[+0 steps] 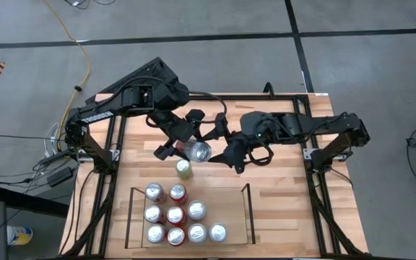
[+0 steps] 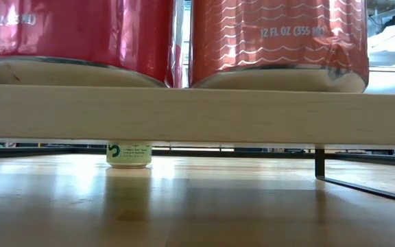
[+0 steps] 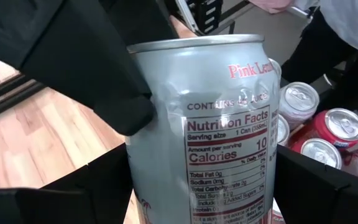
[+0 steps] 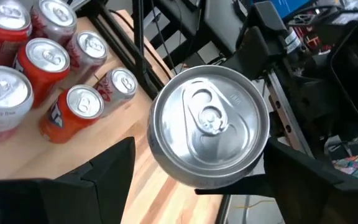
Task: Place canned beverage on shelf
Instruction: Put the pink soda can on the shelf aligned with the other pink soda can
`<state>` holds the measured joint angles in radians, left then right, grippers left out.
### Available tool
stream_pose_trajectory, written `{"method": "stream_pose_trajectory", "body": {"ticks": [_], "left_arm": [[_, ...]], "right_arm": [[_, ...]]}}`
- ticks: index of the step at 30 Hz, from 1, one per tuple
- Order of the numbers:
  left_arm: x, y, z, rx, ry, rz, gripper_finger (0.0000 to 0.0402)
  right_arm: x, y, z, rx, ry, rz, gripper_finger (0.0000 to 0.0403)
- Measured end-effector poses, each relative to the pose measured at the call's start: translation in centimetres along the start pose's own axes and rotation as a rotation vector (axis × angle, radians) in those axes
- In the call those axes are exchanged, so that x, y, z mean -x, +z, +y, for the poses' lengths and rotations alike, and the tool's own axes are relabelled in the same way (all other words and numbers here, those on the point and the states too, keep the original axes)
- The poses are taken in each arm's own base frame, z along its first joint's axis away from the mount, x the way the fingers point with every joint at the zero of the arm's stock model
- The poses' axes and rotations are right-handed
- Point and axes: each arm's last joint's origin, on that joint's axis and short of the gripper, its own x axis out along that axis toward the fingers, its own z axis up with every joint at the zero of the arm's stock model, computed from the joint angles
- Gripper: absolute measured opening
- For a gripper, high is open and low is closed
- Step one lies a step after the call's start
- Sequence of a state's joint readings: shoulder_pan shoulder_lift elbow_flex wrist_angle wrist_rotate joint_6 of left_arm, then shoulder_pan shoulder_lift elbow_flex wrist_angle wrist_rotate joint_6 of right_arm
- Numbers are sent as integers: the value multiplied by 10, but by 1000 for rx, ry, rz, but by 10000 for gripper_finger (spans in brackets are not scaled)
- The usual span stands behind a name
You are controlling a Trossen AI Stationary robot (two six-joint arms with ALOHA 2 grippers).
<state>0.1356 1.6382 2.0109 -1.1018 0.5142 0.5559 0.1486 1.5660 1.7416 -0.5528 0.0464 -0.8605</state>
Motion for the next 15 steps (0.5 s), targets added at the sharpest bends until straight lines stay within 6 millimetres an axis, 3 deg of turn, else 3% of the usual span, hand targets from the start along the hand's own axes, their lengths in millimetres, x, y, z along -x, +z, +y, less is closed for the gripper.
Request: {"method": "stream_pose_trajectory", "body": {"ticks": [15], "left_arm": [[0, -2, 2, -40, 63, 54, 300]], "right_arm": [[1, 4, 0, 70, 5, -33, 302]]}}
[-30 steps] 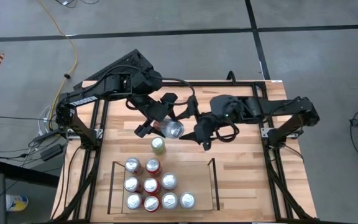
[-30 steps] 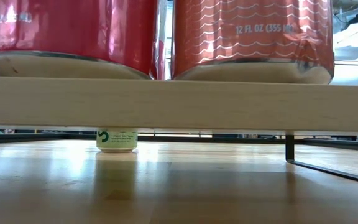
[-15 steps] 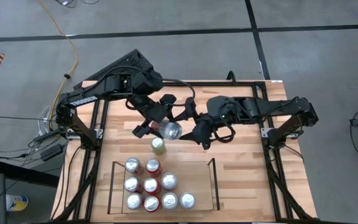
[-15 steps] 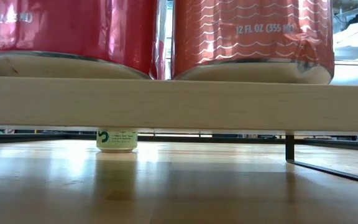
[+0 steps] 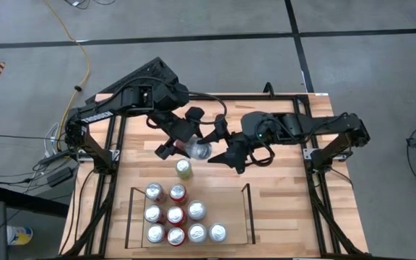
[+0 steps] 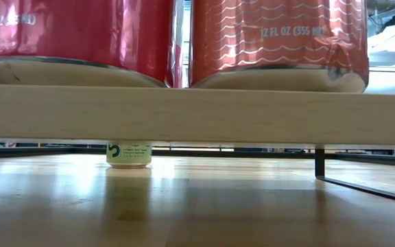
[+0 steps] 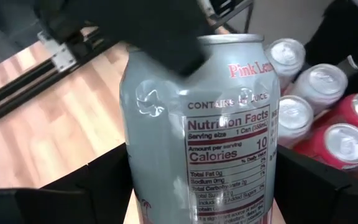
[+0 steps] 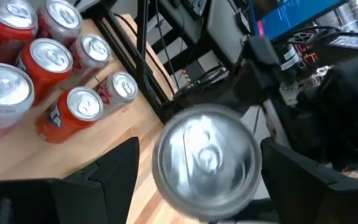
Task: Place canned beverage on shelf
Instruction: Put the pink soda can on the shelf aligned with the other pink soda can
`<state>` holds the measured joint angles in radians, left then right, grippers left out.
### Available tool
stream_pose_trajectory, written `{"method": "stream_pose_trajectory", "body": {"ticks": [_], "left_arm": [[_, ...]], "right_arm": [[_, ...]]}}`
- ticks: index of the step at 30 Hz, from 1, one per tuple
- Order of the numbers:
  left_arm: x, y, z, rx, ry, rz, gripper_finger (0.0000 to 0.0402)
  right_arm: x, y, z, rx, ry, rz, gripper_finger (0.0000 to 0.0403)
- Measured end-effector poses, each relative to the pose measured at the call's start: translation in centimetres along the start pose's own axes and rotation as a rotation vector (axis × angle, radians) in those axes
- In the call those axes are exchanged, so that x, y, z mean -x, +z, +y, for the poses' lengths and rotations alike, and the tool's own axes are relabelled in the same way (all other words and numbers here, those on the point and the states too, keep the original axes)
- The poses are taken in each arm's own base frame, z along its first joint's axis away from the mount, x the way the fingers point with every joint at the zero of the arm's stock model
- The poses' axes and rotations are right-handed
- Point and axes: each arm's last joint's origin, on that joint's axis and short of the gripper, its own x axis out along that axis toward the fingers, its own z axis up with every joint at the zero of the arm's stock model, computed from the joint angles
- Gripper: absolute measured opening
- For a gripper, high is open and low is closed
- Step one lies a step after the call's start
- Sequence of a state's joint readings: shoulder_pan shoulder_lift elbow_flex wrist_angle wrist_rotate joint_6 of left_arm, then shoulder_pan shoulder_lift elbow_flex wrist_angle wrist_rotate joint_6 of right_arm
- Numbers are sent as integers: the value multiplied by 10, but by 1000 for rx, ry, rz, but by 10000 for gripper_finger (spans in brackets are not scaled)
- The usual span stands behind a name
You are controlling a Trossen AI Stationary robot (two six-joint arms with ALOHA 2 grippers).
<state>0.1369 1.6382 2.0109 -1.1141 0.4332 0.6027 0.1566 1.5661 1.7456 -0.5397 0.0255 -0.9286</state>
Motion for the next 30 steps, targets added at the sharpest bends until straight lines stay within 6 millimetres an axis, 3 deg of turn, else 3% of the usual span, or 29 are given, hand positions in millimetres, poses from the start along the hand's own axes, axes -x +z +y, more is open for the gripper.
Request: {"method": "stream_pose_trajectory", "body": {"ticks": [9, 16, 30], "left_arm": [[-9, -8, 4, 51, 21, 89, 301], [-31, -17, 14, 77, -17, 151, 301], [-33, -26, 22, 112, -22, 181, 301]], "right_arm": [[2, -3, -6, -31, -62, 104, 302], [-14, -12, 14, 26, 21, 287, 302], [-18, -8, 25, 31, -2, 396, 302]]}}
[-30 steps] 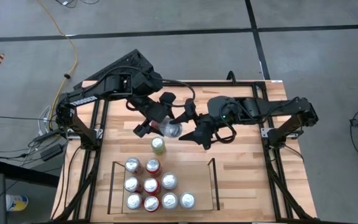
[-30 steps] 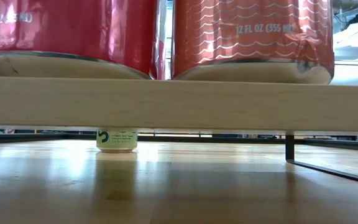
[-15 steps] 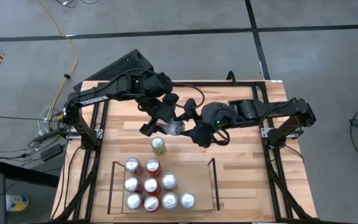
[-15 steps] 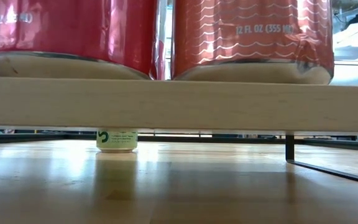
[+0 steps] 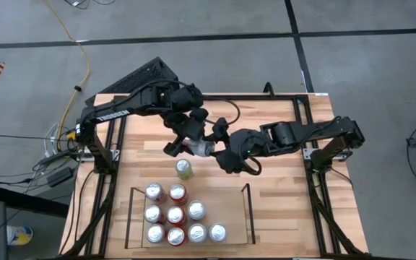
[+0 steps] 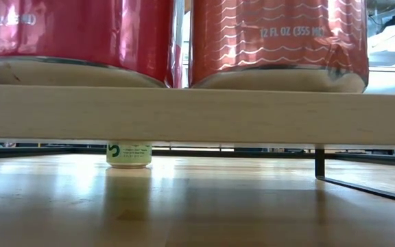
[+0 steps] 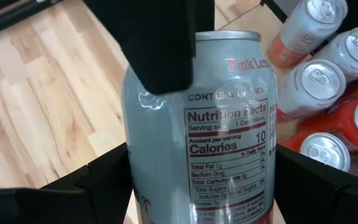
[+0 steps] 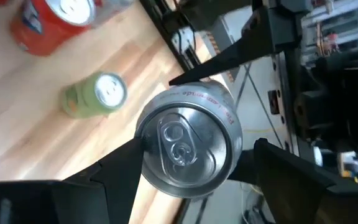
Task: Place canned beverage on shelf
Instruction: Put the pink soda can on the shelf aligned with the other pink soda can
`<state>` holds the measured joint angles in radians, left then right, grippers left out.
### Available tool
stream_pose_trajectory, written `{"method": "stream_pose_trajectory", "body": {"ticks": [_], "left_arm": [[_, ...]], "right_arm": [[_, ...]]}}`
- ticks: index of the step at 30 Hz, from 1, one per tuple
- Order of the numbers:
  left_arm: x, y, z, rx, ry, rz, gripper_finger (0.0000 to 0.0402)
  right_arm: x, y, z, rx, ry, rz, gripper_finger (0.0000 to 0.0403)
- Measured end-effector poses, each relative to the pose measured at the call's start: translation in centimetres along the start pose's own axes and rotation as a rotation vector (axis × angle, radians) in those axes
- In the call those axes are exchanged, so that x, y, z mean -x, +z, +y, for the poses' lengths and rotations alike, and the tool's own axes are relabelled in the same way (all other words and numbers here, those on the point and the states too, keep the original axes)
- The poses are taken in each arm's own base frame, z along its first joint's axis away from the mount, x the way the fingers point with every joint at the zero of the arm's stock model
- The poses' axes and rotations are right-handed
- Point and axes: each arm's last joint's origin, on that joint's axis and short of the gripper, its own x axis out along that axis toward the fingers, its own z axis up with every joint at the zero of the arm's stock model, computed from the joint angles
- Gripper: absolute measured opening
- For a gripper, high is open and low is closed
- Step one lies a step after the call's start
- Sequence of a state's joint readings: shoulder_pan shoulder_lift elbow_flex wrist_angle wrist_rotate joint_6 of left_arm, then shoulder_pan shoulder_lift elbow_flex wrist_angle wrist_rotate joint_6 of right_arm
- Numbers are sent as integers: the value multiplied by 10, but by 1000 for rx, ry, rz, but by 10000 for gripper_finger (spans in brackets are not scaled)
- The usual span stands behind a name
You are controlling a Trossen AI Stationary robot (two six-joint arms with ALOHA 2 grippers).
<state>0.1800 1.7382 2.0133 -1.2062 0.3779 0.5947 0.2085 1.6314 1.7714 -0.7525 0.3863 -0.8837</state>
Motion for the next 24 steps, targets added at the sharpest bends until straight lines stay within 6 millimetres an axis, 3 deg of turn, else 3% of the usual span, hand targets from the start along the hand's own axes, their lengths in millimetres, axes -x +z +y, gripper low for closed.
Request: {"method": "stream_pose_trajectory", "body": {"ticks": [10, 24], "left_arm": [[4, -3, 3, -11, 4, -5, 301], [4, -2, 8, -44, 37, -18, 301]], "right_arm": [[16, 0, -12, -88, -25, 30, 302], [-8, -4, -8, -77, 9, 91, 302]]}}
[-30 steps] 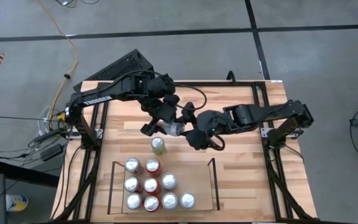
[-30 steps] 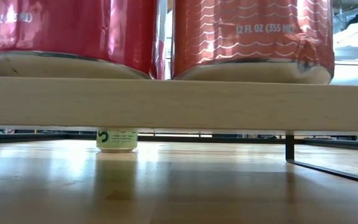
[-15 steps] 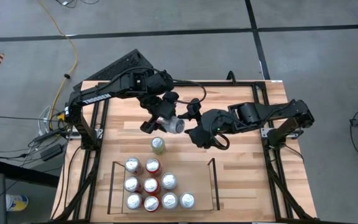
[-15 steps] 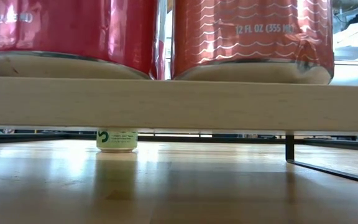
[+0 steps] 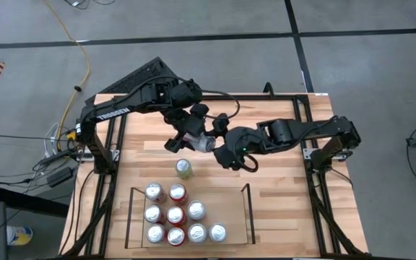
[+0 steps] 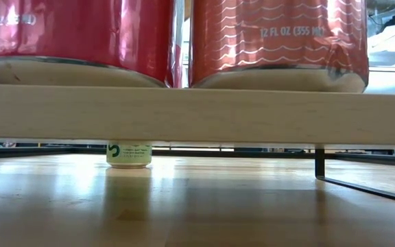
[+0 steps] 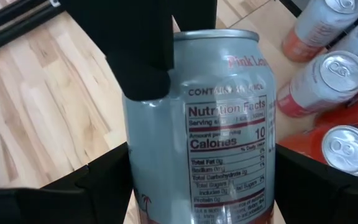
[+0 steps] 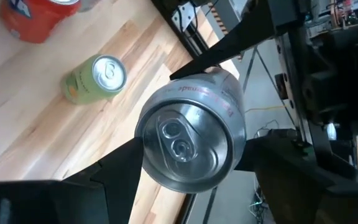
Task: Place canned beverage on shelf
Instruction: Put the pink soda can on the shelf aligned with the other pink soda can
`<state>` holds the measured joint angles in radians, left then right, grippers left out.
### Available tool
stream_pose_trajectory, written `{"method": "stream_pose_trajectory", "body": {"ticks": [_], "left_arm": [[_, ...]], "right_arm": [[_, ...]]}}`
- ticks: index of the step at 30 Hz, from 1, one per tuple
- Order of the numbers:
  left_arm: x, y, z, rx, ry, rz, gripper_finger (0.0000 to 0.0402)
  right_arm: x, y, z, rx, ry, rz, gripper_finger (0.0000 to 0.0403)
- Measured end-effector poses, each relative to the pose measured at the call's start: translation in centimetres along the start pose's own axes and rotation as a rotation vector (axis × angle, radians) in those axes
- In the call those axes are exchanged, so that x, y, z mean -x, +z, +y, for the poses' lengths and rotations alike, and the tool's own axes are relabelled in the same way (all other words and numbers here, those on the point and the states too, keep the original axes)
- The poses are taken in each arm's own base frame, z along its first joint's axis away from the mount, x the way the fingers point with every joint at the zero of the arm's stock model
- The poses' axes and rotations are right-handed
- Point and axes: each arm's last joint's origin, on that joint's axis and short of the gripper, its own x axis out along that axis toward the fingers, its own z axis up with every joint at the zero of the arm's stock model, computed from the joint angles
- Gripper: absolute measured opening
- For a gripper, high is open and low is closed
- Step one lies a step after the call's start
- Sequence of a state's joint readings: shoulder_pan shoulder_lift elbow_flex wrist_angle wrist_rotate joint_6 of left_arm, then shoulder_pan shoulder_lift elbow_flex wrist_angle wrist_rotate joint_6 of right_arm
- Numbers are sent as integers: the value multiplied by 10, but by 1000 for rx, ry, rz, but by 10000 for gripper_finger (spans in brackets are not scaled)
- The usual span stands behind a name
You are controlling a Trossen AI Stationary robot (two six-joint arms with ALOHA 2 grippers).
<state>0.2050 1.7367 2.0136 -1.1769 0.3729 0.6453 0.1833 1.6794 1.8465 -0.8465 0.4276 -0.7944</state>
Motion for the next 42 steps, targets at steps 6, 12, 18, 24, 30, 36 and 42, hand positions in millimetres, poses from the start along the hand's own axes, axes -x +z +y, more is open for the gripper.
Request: {"method": "stream_pose_trajectory", "body": {"ticks": [6, 12, 18, 24, 30, 36, 42], "left_arm": [[1, -2, 2, 2, 5, 0, 301], [3, -2, 5, 11, 5, -20, 301], [4, -1, 7, 4, 27, -40, 301], [6, -4, 12, 20, 44, -35, 301], [9, -6, 17, 31, 57, -42, 301], [9, -4, 17, 30, 34, -85, 301], [9, -2, 17, 39, 16, -119, 301]], "right_arm": [[-4, 3, 3, 50, 7, -4, 302], [7, 3, -1, 3, -25, -33, 302], [16, 4, -1, -22, -57, -16, 302], [25, 9, 4, -4, -106, 10, 303], [30, 14, 9, 6, -131, 20, 302], [26, 8, 6, -47, -125, 48, 302], [24, 4, 2, -75, -127, 59, 302]]}}
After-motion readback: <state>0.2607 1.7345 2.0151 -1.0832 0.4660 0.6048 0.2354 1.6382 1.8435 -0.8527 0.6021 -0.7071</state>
